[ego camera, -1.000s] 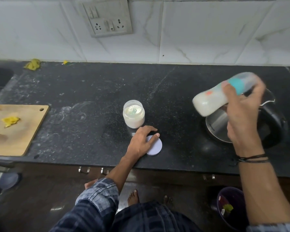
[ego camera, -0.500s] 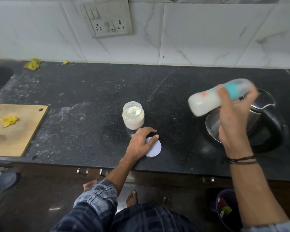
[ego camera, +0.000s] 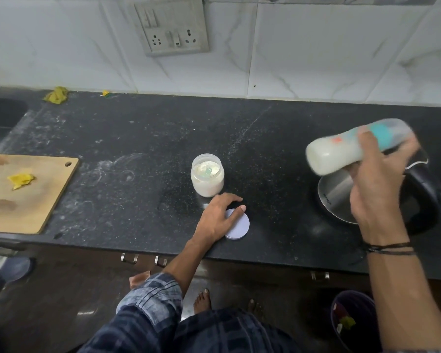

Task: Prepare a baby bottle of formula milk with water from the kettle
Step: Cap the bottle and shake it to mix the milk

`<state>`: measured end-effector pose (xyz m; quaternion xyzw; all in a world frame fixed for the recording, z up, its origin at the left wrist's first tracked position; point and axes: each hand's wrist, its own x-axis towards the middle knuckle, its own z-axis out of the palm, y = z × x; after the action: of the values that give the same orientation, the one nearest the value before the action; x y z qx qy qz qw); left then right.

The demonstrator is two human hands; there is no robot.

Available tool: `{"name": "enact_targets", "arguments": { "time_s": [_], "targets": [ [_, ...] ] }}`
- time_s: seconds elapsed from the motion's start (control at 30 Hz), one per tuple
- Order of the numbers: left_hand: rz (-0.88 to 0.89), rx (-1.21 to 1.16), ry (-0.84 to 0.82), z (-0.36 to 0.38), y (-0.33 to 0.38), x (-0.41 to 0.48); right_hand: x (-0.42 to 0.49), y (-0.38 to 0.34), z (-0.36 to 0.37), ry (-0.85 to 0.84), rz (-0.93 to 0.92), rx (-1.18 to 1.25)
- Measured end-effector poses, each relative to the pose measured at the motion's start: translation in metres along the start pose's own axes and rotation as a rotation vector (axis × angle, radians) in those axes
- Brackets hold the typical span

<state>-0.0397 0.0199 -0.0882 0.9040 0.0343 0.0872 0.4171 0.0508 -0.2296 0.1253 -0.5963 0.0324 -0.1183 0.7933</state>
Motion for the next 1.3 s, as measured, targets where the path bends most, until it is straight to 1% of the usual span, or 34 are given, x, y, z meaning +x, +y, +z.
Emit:
{"name": "enact_targets", "arguments": {
  "time_s": [0.07, 0.1, 0.17, 0.2, 0.23, 0.3, 0.33, 0.37, 0.43, 0.47, 0.5, 0.57, 0.6, 0.67, 0.7, 0.73, 0.8, 0.83, 0.93, 0.97, 1.0, 1.07, 1.1, 1.2, 1.23, 1.3],
  "targets": [
    [0.003, -0.002, -0.005, 0.0, -0.001, 0.0, -0.003, 0.007, -0.004, -0.116, -0.002, -0.12],
    [0.003, -0.003, -0.011, 0.0, 0.0, 0.0, -0.005, 0.008, -0.003, -0.102, -0.021, -0.113],
    [0.001, -0.003, -0.01, -0.001, 0.0, 0.001, -0.007, 0.008, 0.001, 0.02, -0.05, 0.04],
    [0.0, -0.004, -0.008, -0.001, 0.001, 0.001, -0.006, 0.01, 0.003, 0.052, -0.056, 0.07],
    [-0.001, -0.007, -0.007, -0.001, 0.001, 0.0, -0.007, 0.01, 0.006, 0.018, -0.048, 0.056],
    [-0.002, -0.011, -0.009, -0.001, 0.001, 0.0, -0.012, 0.014, 0.008, -0.156, -0.021, -0.077],
    [-0.003, -0.012, -0.015, -0.001, 0.001, 0.0, -0.013, 0.017, 0.007, -0.179, -0.034, -0.097],
    [-0.006, -0.014, -0.02, -0.002, 0.001, 0.0, -0.013, 0.017, 0.008, -0.146, -0.058, -0.065],
    [-0.011, -0.016, -0.017, -0.002, 0.002, 0.0, -0.01, 0.017, 0.012, -0.025, -0.067, 0.074],
    [-0.011, -0.015, -0.017, -0.002, 0.002, 0.0, -0.011, 0.015, 0.016, -0.007, -0.055, 0.092],
    [-0.009, -0.014, -0.017, -0.002, 0.002, 0.0, -0.012, 0.013, 0.02, -0.045, -0.029, 0.069],
    [-0.003, -0.013, -0.015, -0.001, 0.001, -0.001, -0.016, 0.015, 0.019, -0.184, 0.015, -0.018],
    [-0.003, -0.015, -0.018, -0.001, 0.001, 0.0, -0.017, 0.017, 0.017, -0.186, 0.018, 0.009],
    [-0.011, -0.014, -0.015, -0.001, 0.001, 0.001, -0.018, 0.017, 0.016, -0.085, 0.027, 0.158],
    [-0.014, -0.013, -0.01, -0.001, 0.002, 0.001, -0.018, 0.018, 0.017, -0.049, 0.032, 0.188],
    [-0.013, -0.013, -0.007, -0.001, 0.002, 0.0, -0.018, 0.017, 0.019, -0.053, 0.041, 0.176],
    [-0.006, -0.016, -0.006, -0.002, 0.002, -0.001, -0.019, 0.02, 0.018, -0.172, 0.047, 0.042],
    [-0.004, -0.016, -0.008, -0.002, 0.002, -0.001, -0.017, 0.021, 0.015, -0.199, 0.036, 0.014],
    [-0.009, -0.019, -0.011, -0.003, 0.004, 0.0, -0.012, 0.019, 0.01, -0.059, 0.015, 0.148],
    [-0.009, -0.019, -0.007, -0.003, 0.004, -0.001, -0.011, 0.017, 0.011, -0.041, 0.006, 0.139],
    [-0.007, -0.019, -0.005, -0.002, 0.004, -0.001, -0.011, 0.015, 0.012, -0.077, -0.005, 0.092],
    [-0.004, -0.024, -0.012, -0.003, 0.004, -0.002, -0.014, 0.02, 0.009, -0.2, 0.001, -0.003],
    [-0.004, -0.024, -0.017, -0.003, 0.005, -0.001, -0.016, 0.021, 0.007, -0.196, 0.007, 0.011],
    [-0.008, -0.018, -0.015, -0.004, 0.006, -0.001, -0.019, 0.018, 0.01, -0.082, 0.012, 0.136],
    [-0.008, -0.017, -0.016, -0.004, 0.006, -0.002, -0.019, 0.017, 0.012, -0.095, 0.005, 0.111],
    [-0.008, -0.018, -0.015, -0.004, 0.006, -0.003, -0.022, 0.017, 0.013, -0.195, -0.018, 0.007]
  ]
}}
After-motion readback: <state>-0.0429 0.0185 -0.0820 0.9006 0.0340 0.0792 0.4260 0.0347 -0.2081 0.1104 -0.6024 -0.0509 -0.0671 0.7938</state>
